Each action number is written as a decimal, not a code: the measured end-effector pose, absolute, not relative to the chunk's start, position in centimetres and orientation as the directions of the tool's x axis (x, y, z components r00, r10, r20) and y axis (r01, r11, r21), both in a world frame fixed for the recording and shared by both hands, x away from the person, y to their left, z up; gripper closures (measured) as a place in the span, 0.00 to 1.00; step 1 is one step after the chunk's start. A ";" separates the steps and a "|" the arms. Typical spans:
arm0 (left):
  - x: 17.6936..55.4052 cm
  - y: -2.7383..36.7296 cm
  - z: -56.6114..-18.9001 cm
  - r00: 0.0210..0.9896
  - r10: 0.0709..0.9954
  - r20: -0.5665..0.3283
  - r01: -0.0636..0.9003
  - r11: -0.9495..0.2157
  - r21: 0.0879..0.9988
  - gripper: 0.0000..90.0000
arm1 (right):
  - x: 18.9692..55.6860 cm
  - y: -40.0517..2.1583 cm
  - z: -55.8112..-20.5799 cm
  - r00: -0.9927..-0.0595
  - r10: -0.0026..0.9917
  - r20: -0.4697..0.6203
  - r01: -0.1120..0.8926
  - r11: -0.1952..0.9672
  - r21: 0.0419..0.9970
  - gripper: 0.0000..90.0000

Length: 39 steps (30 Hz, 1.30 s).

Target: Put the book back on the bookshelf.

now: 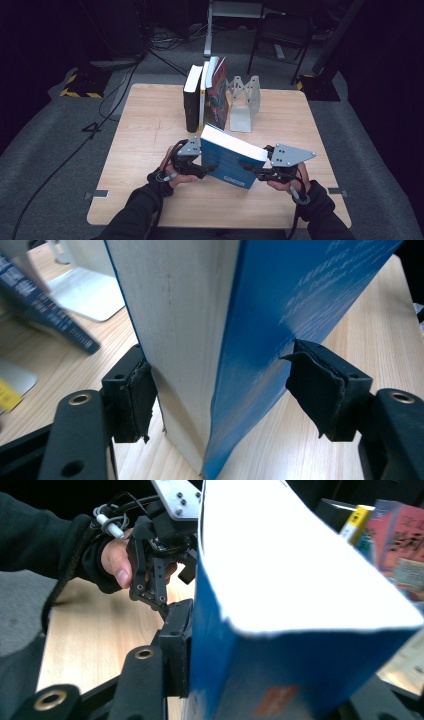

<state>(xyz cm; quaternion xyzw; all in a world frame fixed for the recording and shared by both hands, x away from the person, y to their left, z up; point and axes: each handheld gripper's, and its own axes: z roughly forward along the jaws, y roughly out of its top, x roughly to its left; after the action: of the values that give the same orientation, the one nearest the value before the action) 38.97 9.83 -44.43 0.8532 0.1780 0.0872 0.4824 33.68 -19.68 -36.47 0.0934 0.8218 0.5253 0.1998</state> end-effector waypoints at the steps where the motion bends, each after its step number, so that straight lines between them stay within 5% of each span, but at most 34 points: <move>1: 39.1 9.5 -44.5 0.923 0.383 -0.023 0.217 -0.470 0.856 0.34 | 33.7 -20.0 -36.4 -0.903 0.372 -0.216 -0.040 0.426 0.904 0.63; 12: 38.0 8.9 -45.1 0.873 0.487 0.029 0.272 -0.536 0.799 0.33 | 33.5 -21.3 -36.2 -0.866 0.475 -0.156 0.056 0.402 0.914 0.65; 18: 33.5 12.8 -46.4 0.857 0.515 0.027 0.348 -0.616 0.707 0.33 | 33.1 -20.6 -35.5 -0.875 0.456 -0.162 0.072 0.454 0.888 0.64; 25: 30.3 17.2 -48.1 0.792 0.610 -0.022 0.464 -0.579 0.671 0.32 | 33.4 -20.1 -34.9 -0.883 0.447 -0.147 0.097 0.479 0.873 0.62; 39: 31.7 17.2 -49.7 0.763 0.646 -0.031 0.511 -0.572 0.642 0.25 | 34.6 -19.3 -34.1 -0.898 0.429 -0.095 0.146 0.495 0.856 0.64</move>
<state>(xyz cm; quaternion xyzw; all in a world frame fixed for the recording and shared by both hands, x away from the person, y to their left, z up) 31.69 17.20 -49.71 0.8805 0.3285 0.1040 0.3256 34.61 -19.32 -34.07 0.1688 0.8516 0.4731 0.1499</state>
